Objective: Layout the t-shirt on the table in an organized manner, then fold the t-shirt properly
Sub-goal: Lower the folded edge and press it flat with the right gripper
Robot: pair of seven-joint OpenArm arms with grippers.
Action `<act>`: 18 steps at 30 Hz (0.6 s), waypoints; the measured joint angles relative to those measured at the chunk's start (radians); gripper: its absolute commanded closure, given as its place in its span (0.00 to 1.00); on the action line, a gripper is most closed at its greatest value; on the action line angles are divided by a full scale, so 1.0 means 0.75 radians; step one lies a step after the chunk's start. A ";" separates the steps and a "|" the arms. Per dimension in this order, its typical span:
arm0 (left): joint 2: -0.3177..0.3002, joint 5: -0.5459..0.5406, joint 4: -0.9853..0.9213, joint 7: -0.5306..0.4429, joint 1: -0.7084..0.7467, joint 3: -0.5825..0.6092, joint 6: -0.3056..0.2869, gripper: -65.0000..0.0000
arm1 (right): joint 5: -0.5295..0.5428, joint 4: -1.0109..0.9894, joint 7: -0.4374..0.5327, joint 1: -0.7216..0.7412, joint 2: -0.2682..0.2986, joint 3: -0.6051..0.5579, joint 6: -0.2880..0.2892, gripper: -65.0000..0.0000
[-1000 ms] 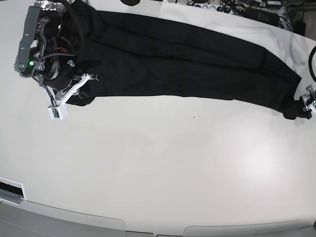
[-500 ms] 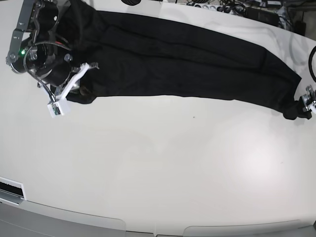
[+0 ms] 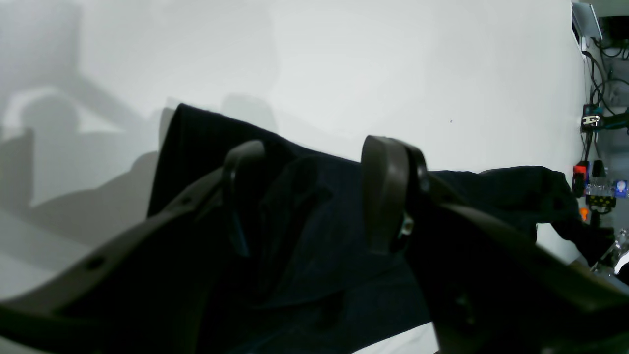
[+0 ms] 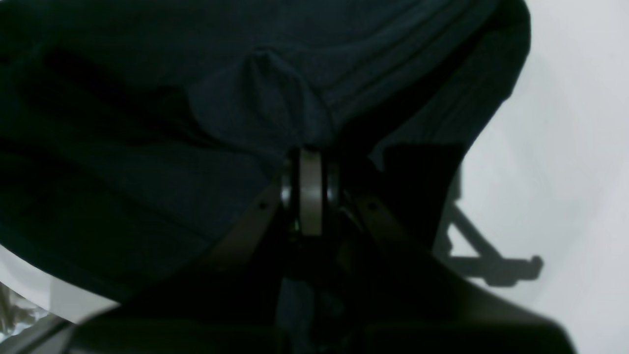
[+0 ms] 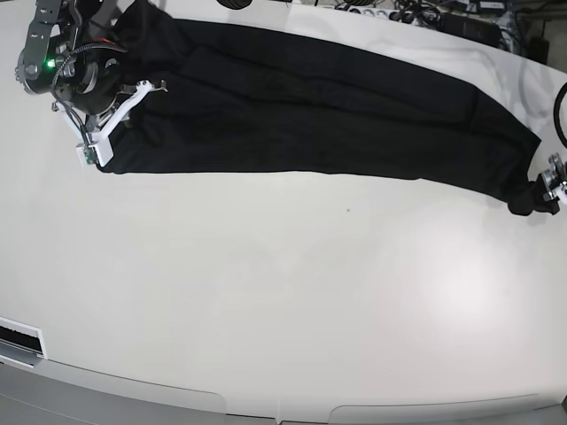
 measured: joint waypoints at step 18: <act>-0.001 0.000 0.000 -0.066 0.000 0.000 0.000 0.50 | -0.250 0.012 0.003 0.005 0.039 0.024 -0.386 0.56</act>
